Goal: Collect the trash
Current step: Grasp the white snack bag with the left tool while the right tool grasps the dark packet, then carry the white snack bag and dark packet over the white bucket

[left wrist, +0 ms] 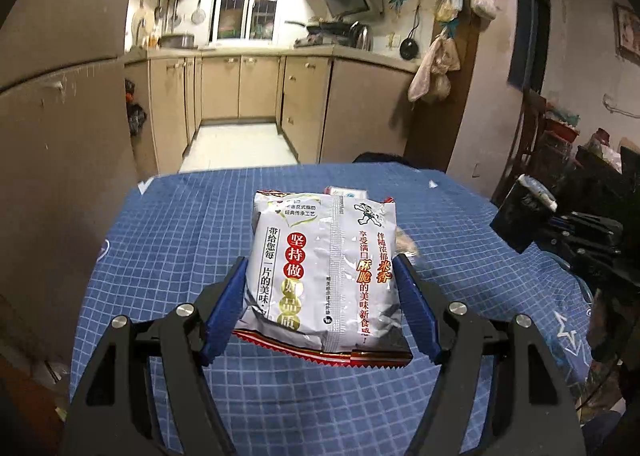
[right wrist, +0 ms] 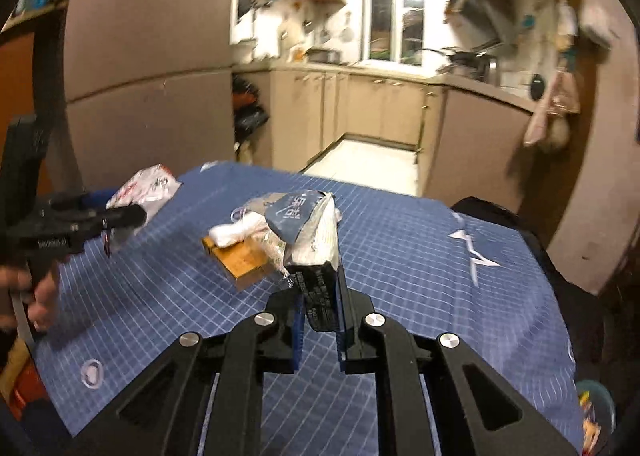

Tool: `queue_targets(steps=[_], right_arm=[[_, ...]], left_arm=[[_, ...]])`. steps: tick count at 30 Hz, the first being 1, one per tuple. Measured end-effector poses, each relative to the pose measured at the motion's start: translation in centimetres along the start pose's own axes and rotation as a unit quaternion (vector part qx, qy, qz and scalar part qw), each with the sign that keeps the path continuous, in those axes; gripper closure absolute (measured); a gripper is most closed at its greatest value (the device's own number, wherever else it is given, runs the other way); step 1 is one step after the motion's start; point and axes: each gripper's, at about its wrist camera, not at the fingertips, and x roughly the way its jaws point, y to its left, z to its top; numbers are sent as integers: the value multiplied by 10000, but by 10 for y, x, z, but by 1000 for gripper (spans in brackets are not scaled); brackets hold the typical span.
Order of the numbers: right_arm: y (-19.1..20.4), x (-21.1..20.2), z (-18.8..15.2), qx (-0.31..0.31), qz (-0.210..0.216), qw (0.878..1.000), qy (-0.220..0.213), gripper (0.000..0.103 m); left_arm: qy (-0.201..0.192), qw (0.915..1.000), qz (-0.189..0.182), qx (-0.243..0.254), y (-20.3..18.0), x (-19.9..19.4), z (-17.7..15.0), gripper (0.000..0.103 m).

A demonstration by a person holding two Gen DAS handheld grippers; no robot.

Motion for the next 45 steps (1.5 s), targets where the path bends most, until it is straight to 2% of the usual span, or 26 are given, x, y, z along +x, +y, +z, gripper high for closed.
queue_targets(steps=[11,26,39,45], right_arm=[[-12,-99,-20,693,-828,9935,-364,90],[-33,-228,-66,1126,-1734,9763,-641,90],[-59,-341,-133,1570,-2342,9567,-729,90],[-75,-391,-177,1833,-2600,9457,-665,90]], left_arm=[[-449,9988,-173,95,-48,-39,10,34],[-575,9926,-894,587,-165,-70,-1,34],[-545,9822,-1490,1003,-255,-91,-23,34],[-458,9753,-1801,1192,-307,-95,-38,34]])
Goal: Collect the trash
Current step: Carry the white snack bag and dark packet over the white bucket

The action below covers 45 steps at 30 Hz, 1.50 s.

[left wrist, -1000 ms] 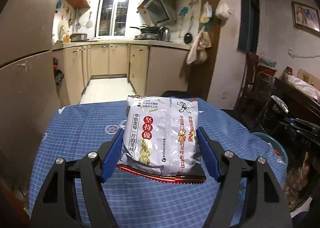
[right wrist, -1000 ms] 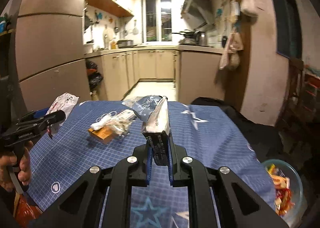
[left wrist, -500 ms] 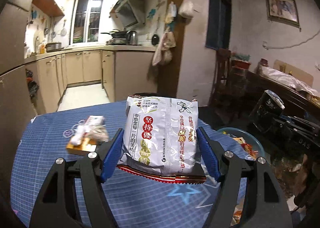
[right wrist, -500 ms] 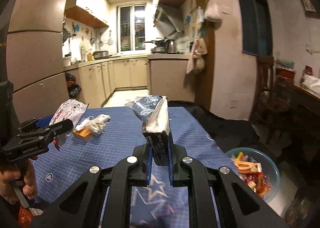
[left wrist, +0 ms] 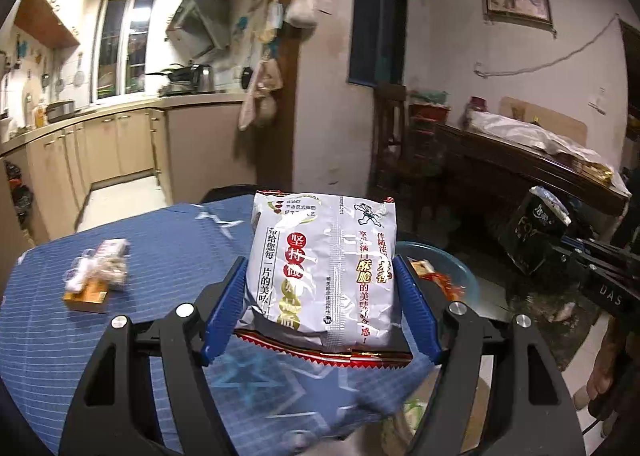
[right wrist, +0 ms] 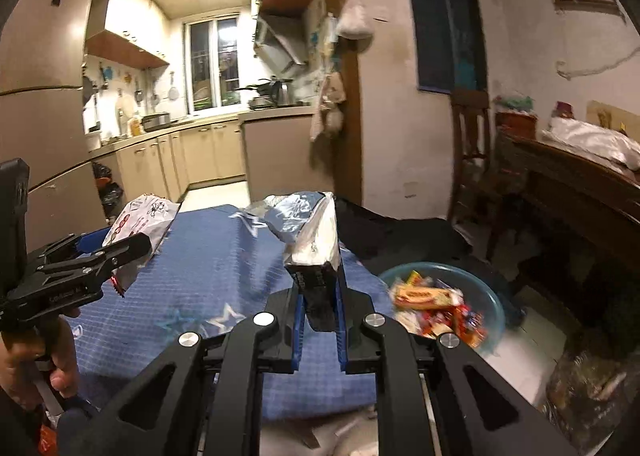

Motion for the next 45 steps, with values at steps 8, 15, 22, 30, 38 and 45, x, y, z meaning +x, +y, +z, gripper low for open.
queue_targets(steps=[8,15,22,30,38,45], right_arm=[[-69,-29,-37,307,-404,9985,193,90],[-112,-34,-67,548,-658,9952,471,90],[-150,-20,-108,877,-813,9882,960,90],[-178,17,-147,1272,-742,9738,1731,89],[-197,39,-190,1535,-723,9597,2240,89],[-201,56,-213,1767,-572,9486,2563,89]], left_arm=[[218,9982,-487,268,-67,25,-13,34],[490,9945,-831,412,-109,51,-30,34],[816,9896,-1018,602,-137,73,-56,34],[1269,9827,-1191,632,-152,95,-87,34],[1852,9714,-1367,585,-168,127,-120,34],[2349,9591,-1492,510,-176,153,-154,34]])
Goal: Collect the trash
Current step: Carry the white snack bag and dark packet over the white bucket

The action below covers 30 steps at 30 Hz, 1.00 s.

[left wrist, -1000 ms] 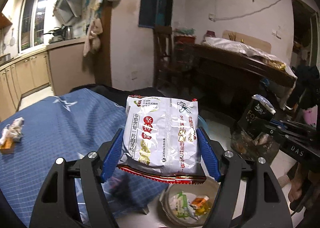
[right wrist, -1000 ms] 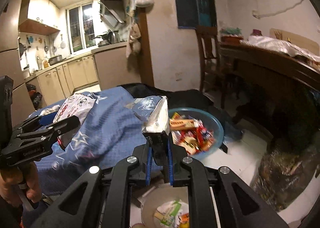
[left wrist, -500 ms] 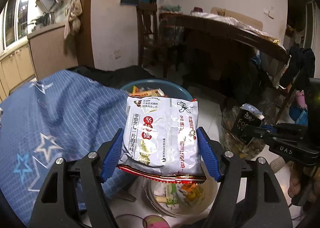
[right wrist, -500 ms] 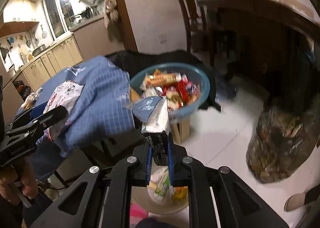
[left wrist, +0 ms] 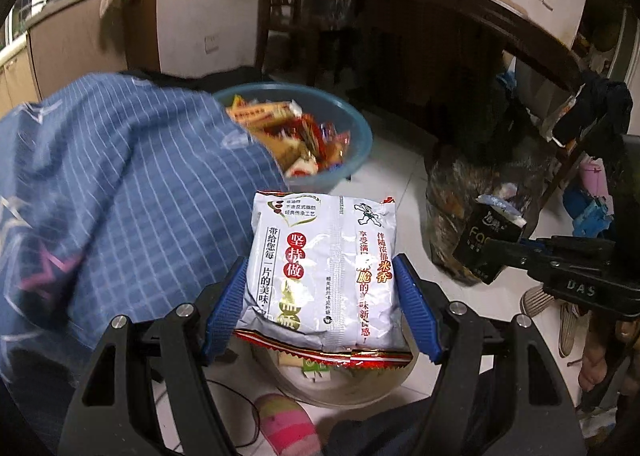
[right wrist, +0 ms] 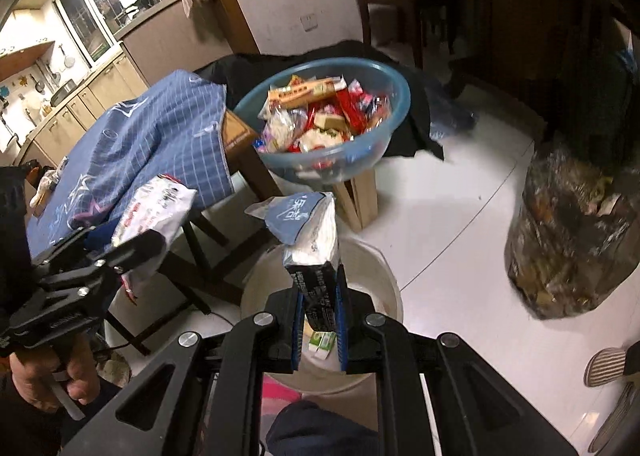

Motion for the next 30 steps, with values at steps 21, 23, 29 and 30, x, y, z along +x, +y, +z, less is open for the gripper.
queue_targets(steps=[21,23,29,30], right_arm=[[-4,43,-15,130,28,9988,480,89],[-4,45,-16,145,32,9987,497,89],[-4,47,-17,163,43,9986,499,89],[-4,47,-17,164,40,9986,495,89]], left_arm=[[390,9992,45,-55,-1,31,-18,34],[409,9991,41,-48,-1,33,-18,34],[429,9991,44,-36,-2,34,-19,34],[435,9990,51,-41,-1,35,-19,34]])
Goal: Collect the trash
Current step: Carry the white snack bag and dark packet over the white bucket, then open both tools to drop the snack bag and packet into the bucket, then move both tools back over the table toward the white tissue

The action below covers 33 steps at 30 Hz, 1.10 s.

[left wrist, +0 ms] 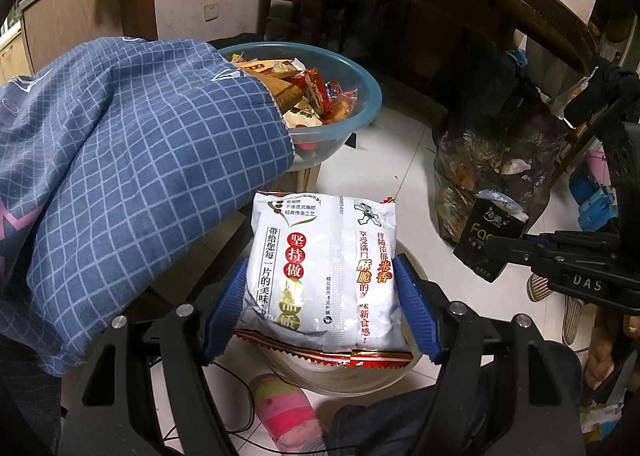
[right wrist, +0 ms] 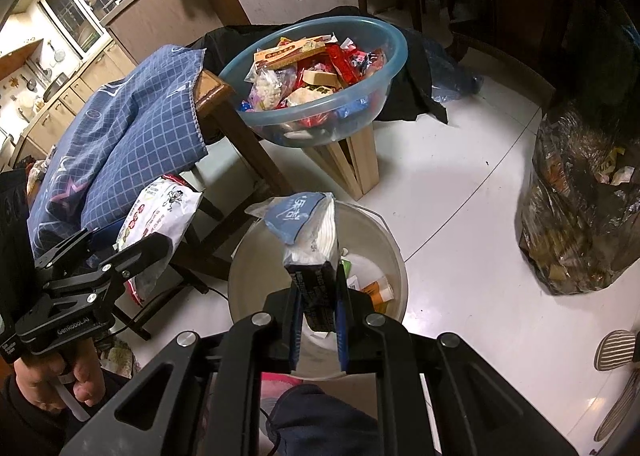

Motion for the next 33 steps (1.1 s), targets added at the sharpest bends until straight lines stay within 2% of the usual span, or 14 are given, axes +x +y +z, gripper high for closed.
queue_targets(steps=[7,9,11,14,18,28,30,33], right_arm=[[-1,1,0,8,21,10000,7,87],[-1,2,0,31,42,10000,2,82],[-3,1,1,90,41,10000,-10,64],[-5,-1,2,112,63,9999,-71,59],[-8,-7,5,133,46,9997,-174,56],[-9,-20,9,110,36,9994,-333,55],[-3,-28,11,11,40,9989,-471,55],[22,-52,19,-368,38,9952,-907,50]], left_arm=[[36,10000,32,0,-1,6,-1,34],[56,10000,47,12,-2,8,-2,34],[94,10000,26,2,-2,10,-2,34],[130,9999,52,-14,1,12,-2,31],[115,9999,33,-46,5,11,-2,26],[51,10000,67,-21,9,0,-4,26],[-27,10000,91,19,11,-10,-3,26],[-248,9996,143,58,17,-36,0,26]])
